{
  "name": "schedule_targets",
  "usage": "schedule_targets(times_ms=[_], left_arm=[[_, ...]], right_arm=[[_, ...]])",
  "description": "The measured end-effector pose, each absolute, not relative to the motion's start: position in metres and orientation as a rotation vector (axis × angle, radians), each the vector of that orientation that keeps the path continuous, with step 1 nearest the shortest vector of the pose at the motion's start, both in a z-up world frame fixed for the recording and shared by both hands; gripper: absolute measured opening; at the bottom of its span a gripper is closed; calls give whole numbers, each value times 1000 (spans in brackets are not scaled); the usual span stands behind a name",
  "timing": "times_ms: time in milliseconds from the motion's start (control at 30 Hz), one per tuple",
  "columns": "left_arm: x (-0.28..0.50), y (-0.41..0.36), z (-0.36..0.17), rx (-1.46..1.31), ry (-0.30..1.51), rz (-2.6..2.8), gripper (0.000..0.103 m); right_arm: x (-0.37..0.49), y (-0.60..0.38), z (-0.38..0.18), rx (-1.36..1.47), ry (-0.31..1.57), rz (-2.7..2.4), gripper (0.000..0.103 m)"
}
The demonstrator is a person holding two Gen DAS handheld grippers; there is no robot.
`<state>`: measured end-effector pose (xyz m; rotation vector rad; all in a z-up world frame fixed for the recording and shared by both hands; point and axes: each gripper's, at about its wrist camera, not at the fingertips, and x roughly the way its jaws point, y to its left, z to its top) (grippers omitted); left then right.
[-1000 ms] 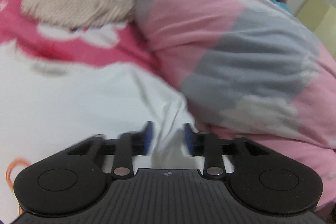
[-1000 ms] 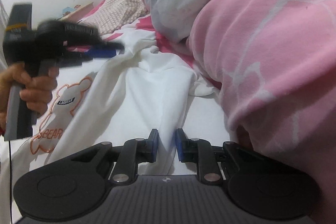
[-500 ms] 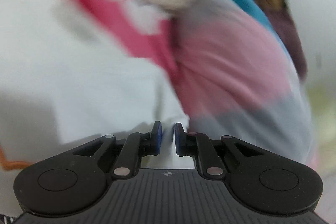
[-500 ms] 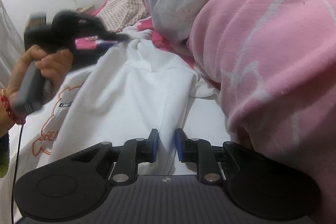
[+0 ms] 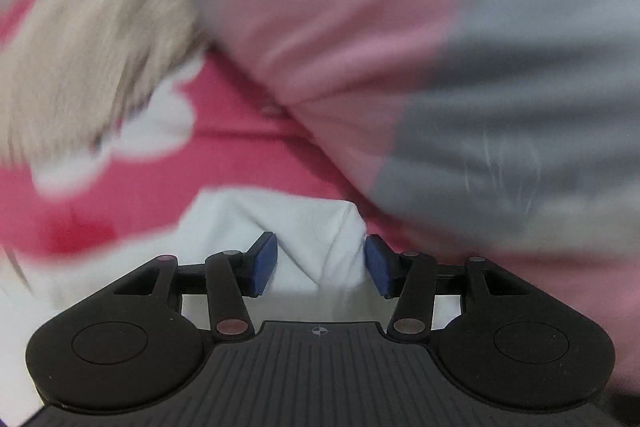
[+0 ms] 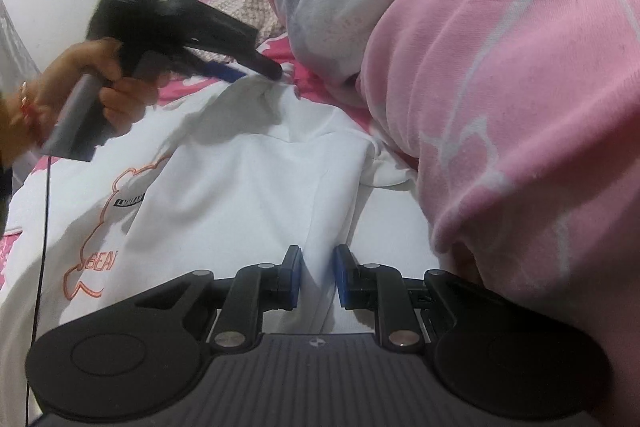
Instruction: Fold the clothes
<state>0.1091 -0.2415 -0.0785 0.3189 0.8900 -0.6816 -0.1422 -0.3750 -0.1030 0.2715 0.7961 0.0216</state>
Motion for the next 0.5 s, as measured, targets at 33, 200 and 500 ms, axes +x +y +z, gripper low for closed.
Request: schedule_targets(times_ms=[33,200,500], left_arm=[[105,-249,-80,384,869,-690,43],[110,-227,-78,248,853,-678,10],[146,-86,-120,-815,933,-484,4]], right_arm=[[-143,-375,-103,272,796,22,21],[-144,-376,-103,282,791,21,21],[-148,-376,-104,267,782,34,21]])
